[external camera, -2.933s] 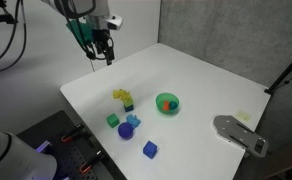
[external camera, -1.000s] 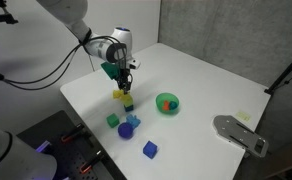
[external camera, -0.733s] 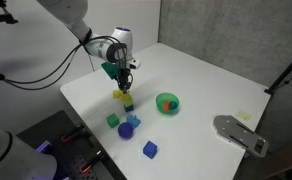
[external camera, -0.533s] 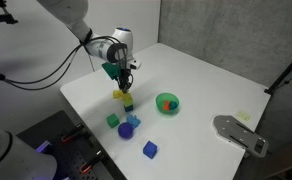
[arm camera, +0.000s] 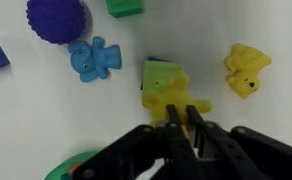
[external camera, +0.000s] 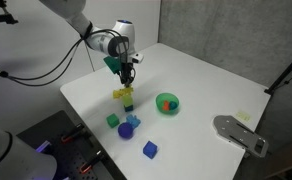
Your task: Remove the yellow toy from the green block and put it in the green bowl
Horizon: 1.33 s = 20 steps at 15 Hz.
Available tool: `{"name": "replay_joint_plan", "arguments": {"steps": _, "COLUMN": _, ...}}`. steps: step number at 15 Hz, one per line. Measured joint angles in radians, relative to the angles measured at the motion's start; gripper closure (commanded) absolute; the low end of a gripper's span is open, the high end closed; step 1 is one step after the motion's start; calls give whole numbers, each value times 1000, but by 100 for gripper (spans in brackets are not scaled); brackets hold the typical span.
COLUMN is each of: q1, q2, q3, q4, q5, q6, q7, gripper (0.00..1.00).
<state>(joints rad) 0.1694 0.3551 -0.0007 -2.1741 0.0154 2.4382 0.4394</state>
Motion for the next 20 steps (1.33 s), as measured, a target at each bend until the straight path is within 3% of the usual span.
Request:
{"name": "replay_joint_plan", "arguments": {"steps": 8, "q1": -52, "q2": -12, "q3": -49, "q4": 151, "q5": 0, "q6": -109, "q7": 2, "gripper": 95}}
{"name": "replay_joint_plan", "arguments": {"steps": 16, "q1": -103, "q2": 115, "q3": -143, "q4": 296, "q5": -8, "q6": -142, "q7": 71, "gripper": 95}}
{"name": "replay_joint_plan", "arguments": {"steps": 17, "q1": -107, "q2": 133, "q3": -155, "q4": 316, "q5": -8, "q6": -151, "q7": 84, "gripper": 61}}
{"name": "replay_joint_plan", "arguments": {"steps": 18, "q1": -111, "q2": 150, "q3": -164, "q4": 339, "q5": -8, "q6": -168, "q7": 98, "gripper": 60}}
{"name": "replay_joint_plan", "arguments": {"steps": 20, "q1": -120, "q2": 173, "q3": -170, "q4": 377, "q5": -7, "q6": -209, "q7": 120, "gripper": 45}}
